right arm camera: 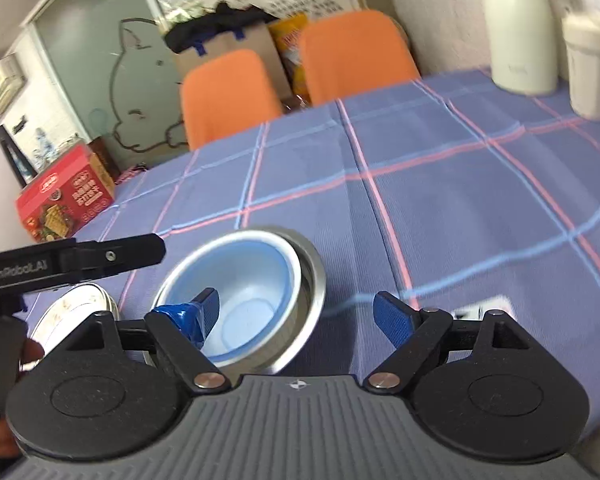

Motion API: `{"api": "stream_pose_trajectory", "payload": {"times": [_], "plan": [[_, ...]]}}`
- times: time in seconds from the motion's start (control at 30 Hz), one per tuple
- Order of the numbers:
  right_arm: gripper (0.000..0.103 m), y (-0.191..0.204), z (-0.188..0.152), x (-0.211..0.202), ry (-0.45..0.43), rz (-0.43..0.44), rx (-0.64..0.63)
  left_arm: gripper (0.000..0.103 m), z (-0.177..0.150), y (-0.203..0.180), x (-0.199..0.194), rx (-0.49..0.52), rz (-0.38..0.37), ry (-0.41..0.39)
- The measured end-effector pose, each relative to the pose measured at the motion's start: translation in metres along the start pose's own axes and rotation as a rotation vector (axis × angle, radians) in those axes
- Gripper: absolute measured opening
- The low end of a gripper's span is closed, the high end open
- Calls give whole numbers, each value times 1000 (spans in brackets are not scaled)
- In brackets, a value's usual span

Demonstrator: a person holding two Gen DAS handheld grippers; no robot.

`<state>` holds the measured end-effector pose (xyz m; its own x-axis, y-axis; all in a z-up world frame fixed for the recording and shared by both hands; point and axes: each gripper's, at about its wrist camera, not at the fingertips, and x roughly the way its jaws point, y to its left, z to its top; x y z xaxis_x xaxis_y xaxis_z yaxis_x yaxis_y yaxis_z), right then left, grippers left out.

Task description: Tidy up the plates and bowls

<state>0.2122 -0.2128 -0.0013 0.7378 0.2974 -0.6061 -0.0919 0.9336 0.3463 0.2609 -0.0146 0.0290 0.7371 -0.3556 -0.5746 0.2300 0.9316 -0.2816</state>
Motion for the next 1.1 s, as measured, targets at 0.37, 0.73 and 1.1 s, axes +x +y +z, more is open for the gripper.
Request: {"api": "stream_pose_trajectory", "payload": {"times": [0.37, 0.73, 1.1], "plan": [[71, 5, -14, -19, -115, -87, 50, 81, -13, -9, -7, 6, 155, -42], [72, 9, -12, -19, -79, -117, 34, 82, -17, -21, -10, 59, 192, -20], [72, 4, -11, -18, -73, -119, 45, 82, -19, -21, -2, 64, 219, 16]]}}
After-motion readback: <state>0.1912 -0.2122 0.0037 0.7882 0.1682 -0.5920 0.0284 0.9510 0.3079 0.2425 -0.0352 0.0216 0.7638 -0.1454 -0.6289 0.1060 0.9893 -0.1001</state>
